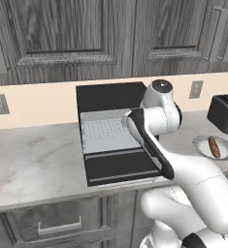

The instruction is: Pull the toaster oven rack outwards. Pick up the baguette from the plate and place it on the toaster oven rack. Close the toaster oven door fully and set the temperature to the lowest setting.

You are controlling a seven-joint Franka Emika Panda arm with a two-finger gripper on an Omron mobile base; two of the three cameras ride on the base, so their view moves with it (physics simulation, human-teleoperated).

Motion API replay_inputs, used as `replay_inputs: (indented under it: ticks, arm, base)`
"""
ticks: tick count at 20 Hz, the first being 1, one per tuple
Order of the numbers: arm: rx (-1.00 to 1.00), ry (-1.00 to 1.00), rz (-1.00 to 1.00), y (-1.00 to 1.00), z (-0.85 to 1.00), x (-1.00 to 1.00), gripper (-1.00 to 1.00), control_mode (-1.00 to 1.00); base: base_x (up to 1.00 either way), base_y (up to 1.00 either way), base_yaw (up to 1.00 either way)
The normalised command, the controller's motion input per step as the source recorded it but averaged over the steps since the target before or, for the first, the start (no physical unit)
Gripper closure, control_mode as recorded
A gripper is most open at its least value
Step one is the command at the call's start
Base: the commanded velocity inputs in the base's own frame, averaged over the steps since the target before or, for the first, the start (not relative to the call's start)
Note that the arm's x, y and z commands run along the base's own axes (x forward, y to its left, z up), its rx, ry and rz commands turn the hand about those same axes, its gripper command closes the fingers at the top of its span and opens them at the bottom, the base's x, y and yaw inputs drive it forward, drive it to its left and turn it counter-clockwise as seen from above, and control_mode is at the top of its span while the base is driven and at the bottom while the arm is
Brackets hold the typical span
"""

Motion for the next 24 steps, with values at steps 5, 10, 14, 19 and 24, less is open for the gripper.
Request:
replay_inputs:
  ticks: [5,10,14,19,24]
  arm:
    - [0.00,-0.08,-0.06,0.15,-0.21,0.00,-1.00,-1.00]
    - [0.00,-0.02,-0.04,0.16,-0.21,0.00,-1.00,-1.00]
    - [0.00,-0.03,-0.01,0.25,-0.19,0.01,-1.00,-1.00]
    - [0.00,-0.03,0.00,0.19,-0.14,0.18,-1.00,-1.00]
    - [0.00,-0.07,0.00,0.11,-0.16,0.37,-1.00,-1.00]
  base:
    - [0.00,0.00,0.00]
    - [0.00,0.00,0.00]
    - [0.00,0.00,0.00]
    - [0.00,0.00,0.00]
    - [0.00,0.00,0.00]
